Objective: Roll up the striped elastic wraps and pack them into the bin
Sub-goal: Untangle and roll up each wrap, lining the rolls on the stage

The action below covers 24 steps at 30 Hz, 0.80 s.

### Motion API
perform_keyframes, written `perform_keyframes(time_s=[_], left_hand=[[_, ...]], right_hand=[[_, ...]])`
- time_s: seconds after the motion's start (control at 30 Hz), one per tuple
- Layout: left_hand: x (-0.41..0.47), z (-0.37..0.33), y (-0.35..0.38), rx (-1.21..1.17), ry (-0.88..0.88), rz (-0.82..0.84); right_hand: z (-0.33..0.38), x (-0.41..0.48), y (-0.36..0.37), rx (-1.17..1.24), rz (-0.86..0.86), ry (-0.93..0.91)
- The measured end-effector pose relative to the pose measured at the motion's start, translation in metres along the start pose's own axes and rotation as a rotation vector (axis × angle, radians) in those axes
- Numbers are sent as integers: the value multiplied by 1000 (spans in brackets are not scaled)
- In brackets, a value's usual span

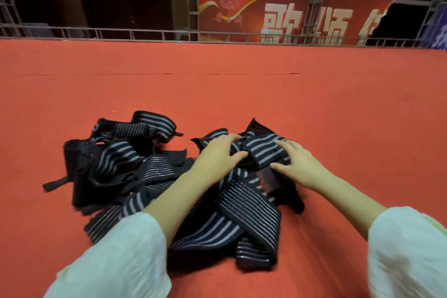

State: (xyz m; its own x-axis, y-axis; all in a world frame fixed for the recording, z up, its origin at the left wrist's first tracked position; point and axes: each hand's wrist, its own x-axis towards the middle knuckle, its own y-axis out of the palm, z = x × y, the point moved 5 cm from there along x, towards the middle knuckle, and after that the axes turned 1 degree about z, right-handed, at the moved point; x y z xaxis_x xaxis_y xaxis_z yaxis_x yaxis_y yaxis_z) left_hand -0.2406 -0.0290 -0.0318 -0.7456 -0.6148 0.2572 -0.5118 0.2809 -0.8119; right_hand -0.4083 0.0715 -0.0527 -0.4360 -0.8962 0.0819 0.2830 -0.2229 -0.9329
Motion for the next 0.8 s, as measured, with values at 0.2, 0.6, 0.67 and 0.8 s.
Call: perform_keyframes(time_s=[0.2,0.6,0.67,0.8], left_hand=[[33,-3,48,180,14,55],[29,12,-11,188,84,-102],[19,9,-32,262,124,-87],[-14,4,-74,443,208,-91]], right_hand=[[-4,5,15,18,-22,-174],[-6,-15,-2,174,-167,-90],[0,-15,-7,104,-199,-22],[17,-11,-3,59,-81,34]])
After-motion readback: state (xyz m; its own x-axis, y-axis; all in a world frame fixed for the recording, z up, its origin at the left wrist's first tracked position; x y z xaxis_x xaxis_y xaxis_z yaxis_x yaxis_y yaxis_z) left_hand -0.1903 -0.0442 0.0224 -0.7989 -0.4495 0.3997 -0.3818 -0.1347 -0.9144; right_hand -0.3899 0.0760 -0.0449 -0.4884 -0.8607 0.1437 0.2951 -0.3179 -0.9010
